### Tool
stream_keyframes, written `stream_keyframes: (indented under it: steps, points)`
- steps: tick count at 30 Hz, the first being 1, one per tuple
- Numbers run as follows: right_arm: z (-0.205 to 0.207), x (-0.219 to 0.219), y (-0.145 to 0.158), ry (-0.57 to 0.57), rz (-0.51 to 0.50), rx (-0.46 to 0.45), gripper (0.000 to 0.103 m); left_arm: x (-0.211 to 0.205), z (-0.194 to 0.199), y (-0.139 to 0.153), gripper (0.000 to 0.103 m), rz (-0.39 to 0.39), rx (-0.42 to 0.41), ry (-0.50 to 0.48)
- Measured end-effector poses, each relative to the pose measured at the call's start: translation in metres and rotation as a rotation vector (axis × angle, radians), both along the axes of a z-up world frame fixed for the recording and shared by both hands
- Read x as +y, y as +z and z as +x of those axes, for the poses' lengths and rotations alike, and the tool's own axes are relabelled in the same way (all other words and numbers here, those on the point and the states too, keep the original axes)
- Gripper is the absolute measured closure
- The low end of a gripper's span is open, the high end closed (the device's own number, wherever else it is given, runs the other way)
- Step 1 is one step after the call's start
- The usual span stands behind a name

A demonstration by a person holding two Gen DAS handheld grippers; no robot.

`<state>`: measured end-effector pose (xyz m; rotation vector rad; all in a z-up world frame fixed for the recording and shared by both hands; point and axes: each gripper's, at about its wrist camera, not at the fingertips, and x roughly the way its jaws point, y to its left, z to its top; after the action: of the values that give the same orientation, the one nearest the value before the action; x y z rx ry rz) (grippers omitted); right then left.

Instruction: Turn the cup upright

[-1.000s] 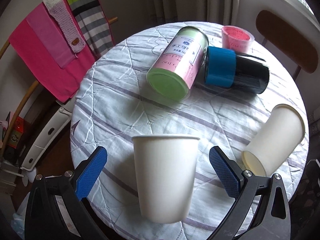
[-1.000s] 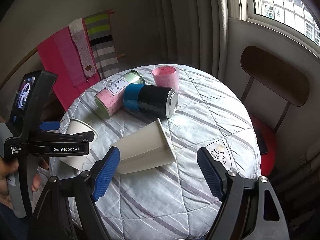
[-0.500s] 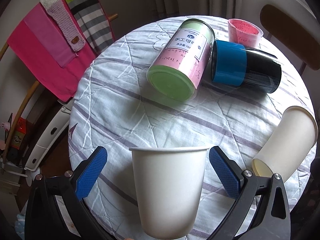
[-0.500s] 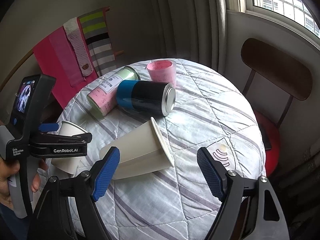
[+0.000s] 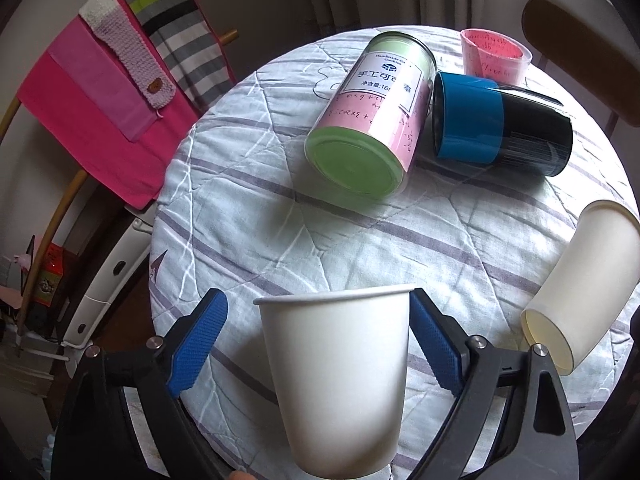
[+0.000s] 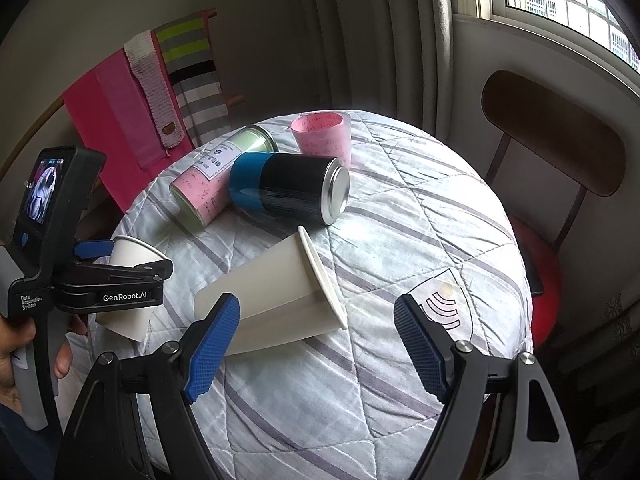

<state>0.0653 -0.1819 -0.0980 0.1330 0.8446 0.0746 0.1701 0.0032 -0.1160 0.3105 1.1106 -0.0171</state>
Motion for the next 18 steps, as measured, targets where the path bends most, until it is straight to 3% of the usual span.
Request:
stream_keyframes:
  steps: [9,18]
  points:
    - [0.001,-0.002,-0.001,-0.003,-0.003,0.006,0.022,-0.005,-0.001,0.007,0.027,-0.016,-0.014,-0.027]
    - [-0.001,-0.002,0.004,0.000,0.001,-0.012,0.022,-0.014,-0.006,0.018,0.027,-0.031,-0.060,-0.059]
